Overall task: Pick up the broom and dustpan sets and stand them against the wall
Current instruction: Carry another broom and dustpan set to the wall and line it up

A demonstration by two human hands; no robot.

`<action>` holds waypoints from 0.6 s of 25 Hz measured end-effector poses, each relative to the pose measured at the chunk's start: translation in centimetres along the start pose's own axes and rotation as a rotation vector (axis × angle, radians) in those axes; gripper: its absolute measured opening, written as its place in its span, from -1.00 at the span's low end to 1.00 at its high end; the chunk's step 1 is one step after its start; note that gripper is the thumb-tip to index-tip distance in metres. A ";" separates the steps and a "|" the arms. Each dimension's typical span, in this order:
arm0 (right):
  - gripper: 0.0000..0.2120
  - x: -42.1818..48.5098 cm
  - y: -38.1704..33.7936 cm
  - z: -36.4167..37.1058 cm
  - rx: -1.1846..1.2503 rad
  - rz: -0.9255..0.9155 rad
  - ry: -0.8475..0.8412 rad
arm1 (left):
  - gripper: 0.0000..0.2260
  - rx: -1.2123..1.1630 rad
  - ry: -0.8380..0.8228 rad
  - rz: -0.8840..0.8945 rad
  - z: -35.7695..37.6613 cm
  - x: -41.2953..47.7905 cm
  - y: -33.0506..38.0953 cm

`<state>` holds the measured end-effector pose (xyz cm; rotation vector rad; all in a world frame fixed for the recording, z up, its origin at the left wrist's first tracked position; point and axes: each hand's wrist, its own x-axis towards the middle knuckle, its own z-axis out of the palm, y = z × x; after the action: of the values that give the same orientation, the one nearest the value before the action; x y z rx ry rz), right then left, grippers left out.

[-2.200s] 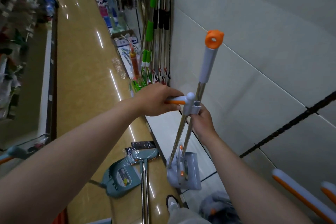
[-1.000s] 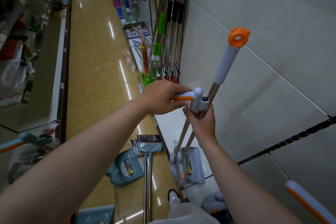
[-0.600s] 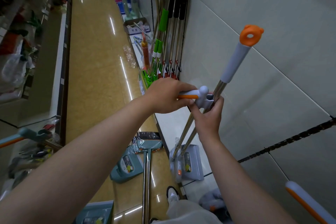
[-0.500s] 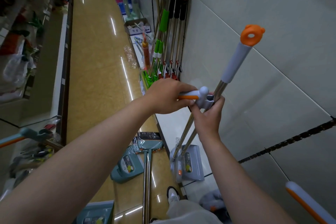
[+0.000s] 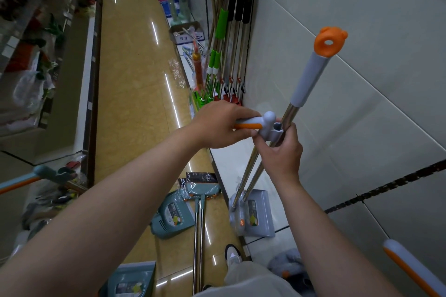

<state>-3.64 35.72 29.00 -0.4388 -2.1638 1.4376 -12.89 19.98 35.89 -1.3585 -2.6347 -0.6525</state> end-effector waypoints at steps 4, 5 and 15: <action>-0.49 -0.4 0.0 0.9 -0.045 -0.050 0.023 | -0.61 -0.004 0.010 -0.002 -0.3 -0.4 -0.2; -0.50 -0.5 -0.2 1.1 -0.050 -0.042 0.031 | -0.62 0.001 0.011 -0.009 -0.3 -0.5 -0.1; -0.70 0.7 2.0 -2.8 -0.327 0.102 -0.550 | -0.62 -0.006 -0.006 -0.012 -0.4 -1.1 0.4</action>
<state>-2.62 38.98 28.23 -0.2892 -2.8762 1.3733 -11.95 19.17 36.03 -1.3491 -2.6493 -0.6592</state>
